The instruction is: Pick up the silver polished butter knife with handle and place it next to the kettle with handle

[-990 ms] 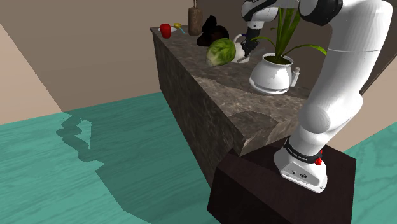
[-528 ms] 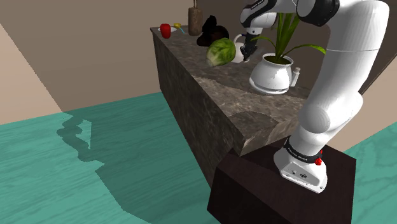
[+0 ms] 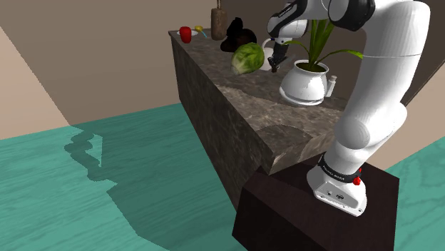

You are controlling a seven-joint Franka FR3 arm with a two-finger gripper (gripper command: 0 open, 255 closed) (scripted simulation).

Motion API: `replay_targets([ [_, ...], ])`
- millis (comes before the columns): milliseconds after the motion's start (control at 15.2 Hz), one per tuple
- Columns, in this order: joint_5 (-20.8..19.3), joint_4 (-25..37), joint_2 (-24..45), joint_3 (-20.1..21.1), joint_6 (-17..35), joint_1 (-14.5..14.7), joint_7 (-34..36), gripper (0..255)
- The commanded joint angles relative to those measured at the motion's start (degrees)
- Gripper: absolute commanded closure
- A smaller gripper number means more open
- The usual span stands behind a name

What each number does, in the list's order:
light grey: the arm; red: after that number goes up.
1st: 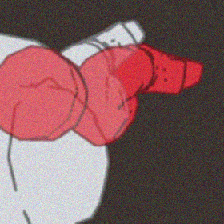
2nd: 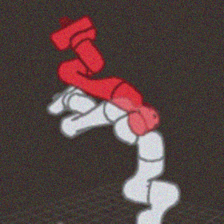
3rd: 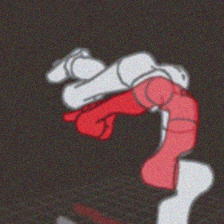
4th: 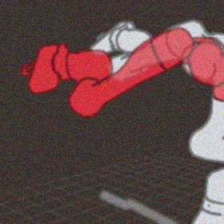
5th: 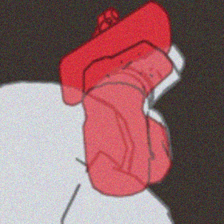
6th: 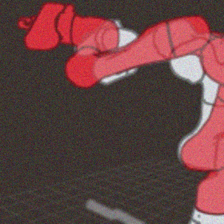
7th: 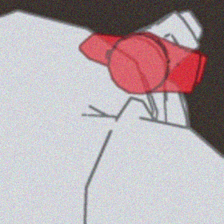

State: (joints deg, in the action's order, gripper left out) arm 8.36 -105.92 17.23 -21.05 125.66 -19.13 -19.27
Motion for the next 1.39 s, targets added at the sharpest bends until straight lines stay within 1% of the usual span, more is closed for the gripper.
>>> replay_targets([
  [0, 0.0, -0.7, 0.3, 0.1, 0.0, 0.0, -0.1, 255],
  [198, 0.0, -0.7, 0.3, 0.1, 0.0, 0.0, -0.1, 255],
  [264, 0.0, -0.7, 0.2, 0.1, 0.0, 0.1, 0.0, 0],
  [594, 0.0, -0.7, 0.3, 0.1, 0.0, 0.0, -0.1, 0],
  [858, -1.7, 2.4, -3.0, -0.5, -6.1, 0.5, 1.0, 0],
  [1320, -1.7, 2.4, -3.0, -0.5, -6.1, 0.5, 1.0, 0],
])
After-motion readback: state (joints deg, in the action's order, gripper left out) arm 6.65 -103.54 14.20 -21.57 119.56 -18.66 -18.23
